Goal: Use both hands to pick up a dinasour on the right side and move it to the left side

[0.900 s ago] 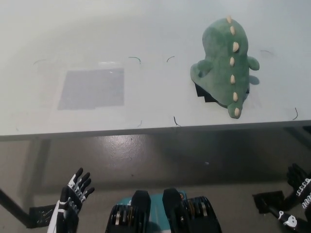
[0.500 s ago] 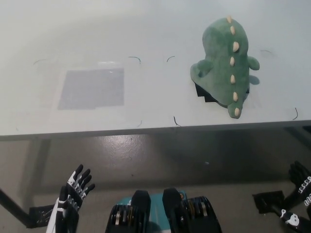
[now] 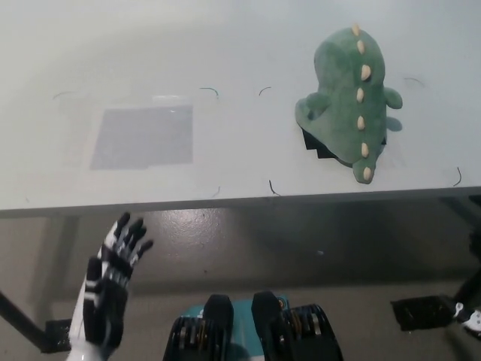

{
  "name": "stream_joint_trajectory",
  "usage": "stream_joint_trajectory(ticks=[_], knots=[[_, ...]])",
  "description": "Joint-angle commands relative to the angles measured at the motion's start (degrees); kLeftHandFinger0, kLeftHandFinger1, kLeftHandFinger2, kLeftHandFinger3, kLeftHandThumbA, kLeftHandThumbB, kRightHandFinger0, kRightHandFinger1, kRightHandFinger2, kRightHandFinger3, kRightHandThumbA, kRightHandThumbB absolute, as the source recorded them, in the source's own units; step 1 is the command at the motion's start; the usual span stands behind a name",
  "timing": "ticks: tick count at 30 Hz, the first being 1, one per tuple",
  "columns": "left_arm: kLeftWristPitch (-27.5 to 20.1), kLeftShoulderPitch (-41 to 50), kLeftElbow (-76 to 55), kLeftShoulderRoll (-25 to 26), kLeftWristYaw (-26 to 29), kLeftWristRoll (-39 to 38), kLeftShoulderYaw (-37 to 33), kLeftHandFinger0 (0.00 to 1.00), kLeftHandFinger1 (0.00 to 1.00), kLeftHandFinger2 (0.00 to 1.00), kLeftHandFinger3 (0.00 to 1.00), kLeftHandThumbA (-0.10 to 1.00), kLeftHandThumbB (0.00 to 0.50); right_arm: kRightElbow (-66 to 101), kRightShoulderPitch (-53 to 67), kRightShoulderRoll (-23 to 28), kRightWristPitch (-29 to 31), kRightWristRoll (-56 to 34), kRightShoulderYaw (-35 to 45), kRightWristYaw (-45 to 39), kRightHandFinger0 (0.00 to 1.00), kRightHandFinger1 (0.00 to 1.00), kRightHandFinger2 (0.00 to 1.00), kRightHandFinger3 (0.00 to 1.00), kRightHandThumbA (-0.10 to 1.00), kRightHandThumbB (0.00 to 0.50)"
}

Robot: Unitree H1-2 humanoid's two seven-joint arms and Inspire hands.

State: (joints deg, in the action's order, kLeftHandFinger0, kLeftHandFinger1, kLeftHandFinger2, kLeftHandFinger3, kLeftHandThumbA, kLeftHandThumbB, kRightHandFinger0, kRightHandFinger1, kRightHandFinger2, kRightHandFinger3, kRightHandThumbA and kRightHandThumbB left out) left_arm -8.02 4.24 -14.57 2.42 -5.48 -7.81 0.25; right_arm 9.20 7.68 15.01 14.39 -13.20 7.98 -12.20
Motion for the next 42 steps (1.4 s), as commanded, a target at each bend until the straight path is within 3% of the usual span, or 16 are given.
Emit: stream_joint_trajectory(ticks=[1, 5, 8, 12, 13, 15, 19, 21, 23, 26, 30, 31, 37, 39, 40, 42], knots=[[2.2, -4.2, -1.5, -0.6, 0.3, -2.2, 0.1, 1.00, 1.00, 1.00, 1.00, 1.00, 0.306, 3.2, -3.0, 1.6, -1.0, -3.6, 1.9, 0.5, 1.00, 1.00, 1.00, 1.00, 1.00, 0.228], [3.5, -9.4, 0.1, -1.3, 1.2, -1.0, 0.4, 1.00, 1.00, 1.00, 1.00, 1.00, 0.331, 3.9, -5.7, 2.1, -3.2, -5.0, 3.1, 1.0, 1.00, 1.00, 1.00, 1.00, 1.00, 0.252], [3.5, -13.5, 1.5, -1.6, 1.1, -0.6, 0.2, 1.00, 1.00, 1.00, 1.00, 1.00, 0.321, 3.9, -8.3, 2.5, -4.5, -4.4, 3.5, 1.2, 1.00, 1.00, 1.00, 1.00, 1.00, 0.282], [4.2, -17.7, 3.1, -1.9, 1.8, 1.9, -0.2, 1.00, 1.00, 1.00, 1.00, 1.00, 0.364, 4.1, -10.4, 3.3, -7.0, -4.6, 3.7, 1.0, 1.00, 1.00, 1.00, 1.00, 1.00, 0.319], [3.4, -21.0, 5.4, -2.3, 1.9, 2.7, -0.6, 1.00, 1.00, 1.00, 1.00, 1.00, 0.367, 4.5, -12.0, 4.1, -9.2, -4.4, 3.6, 1.2, 1.00, 1.00, 1.00, 1.00, 1.00, 0.373], [4.2, -23.5, 6.5, -2.6, 2.4, 3.6, -0.8, 1.00, 1.00, 1.00, 1.00, 1.00, 0.361, 4.3, -13.7, 4.1, -10.5, -3.2, 3.6, 1.8, 1.00, 1.00, 1.00, 1.00, 1.00, 0.398], [5.8, -30.4, 11.0, -3.1, 2.7, 5.8, -1.8, 1.00, 1.00, 1.00, 1.00, 1.00, 0.367, 4.1, -17.4, 4.1, -13.8, -0.8, 3.8, 3.7, 1.00, 1.00, 1.00, 1.00, 1.00, 0.390], [5.0, -32.7, 13.1, -3.5, 2.9, 6.2, -2.0, 1.00, 1.00, 1.00, 1.00, 1.00, 0.336, 2.8, -18.5, 3.8, -12.8, -1.1, 4.1, 3.7, 1.00, 1.00, 1.00, 1.00, 1.00, 0.355], [4.5, -34.3, 14.5, -3.6, 3.5, 7.3, -2.1, 1.00, 1.00, 1.00, 1.00, 1.00, 0.323, 2.0, -19.5, 3.4, -12.5, -0.7, 4.1, 3.9, 1.00, 1.00, 1.00, 1.00, 1.00, 0.360], [4.7, -36.5, 16.6, -4.4, 3.7, 7.1, -1.8, 0.99, 1.00, 1.00, 1.00, 1.00, 0.346, 1.1, -20.8, 3.1, -11.7, -0.6, 4.2, 4.1, 1.00, 1.00, 1.00, 1.00, 1.00, 0.360], [4.7, -40.5, 19.9, -6.4, 5.0, 6.9, -1.4, 1.00, 1.00, 1.00, 1.00, 1.00, 0.443, 0.9, -24.1, 2.9, -12.6, 1.2, 3.5, 5.1, 1.00, 1.00, 1.00, 1.00, 1.00, 0.358], [5.0, -41.3, 20.3, -6.5, 5.2, 7.4, -1.5, 1.00, 1.00, 1.00, 1.00, 1.00, 0.448, 0.6, -25.1, 3.1, -13.1, 1.1, 3.2, 4.9, 1.00, 1.00, 1.00, 1.00, 1.00, 0.362], [7.6, -47.0, 24.1, -6.7, 5.3, 9.6, -2.5, 1.00, 1.00, 1.00, 1.00, 1.00, 0.379, -2.6, -31.6, 3.9, -17.8, 0.1, 3.1, 4.8, 1.00, 1.00, 1.00, 1.00, 1.00, 0.331], [8.6, -48.5, 25.5, -6.6, 4.9, 9.2, -2.6, 1.00, 1.00, 1.00, 1.00, 1.00, 0.369, -3.9, -33.4, 4.3, -18.7, 0.6, 2.8, 4.5, 1.00, 1.00, 1.00, 1.00, 1.00, 0.297], [9.7, -50.0, 26.8, -6.5, 4.8, 8.9, -2.5, 1.00, 1.00, 1.00, 1.00, 1.00, 0.359, -5.4, -34.9, 4.7, -18.8, 0.8, 2.5, 4.1, 1.00, 1.00, 1.00, 1.00, 1.00, 0.211], [9.2, -51.3, 28.8, -6.6, 4.8, 8.5, -2.3, 1.00, 1.00, 1.00, 1.00, 1.00, 0.305, -6.6, -36.4, 5.0, -19.1, 0.2, 2.4, 3.5, 1.00, 1.00, 1.00, 1.00, 1.00, 0.163]])
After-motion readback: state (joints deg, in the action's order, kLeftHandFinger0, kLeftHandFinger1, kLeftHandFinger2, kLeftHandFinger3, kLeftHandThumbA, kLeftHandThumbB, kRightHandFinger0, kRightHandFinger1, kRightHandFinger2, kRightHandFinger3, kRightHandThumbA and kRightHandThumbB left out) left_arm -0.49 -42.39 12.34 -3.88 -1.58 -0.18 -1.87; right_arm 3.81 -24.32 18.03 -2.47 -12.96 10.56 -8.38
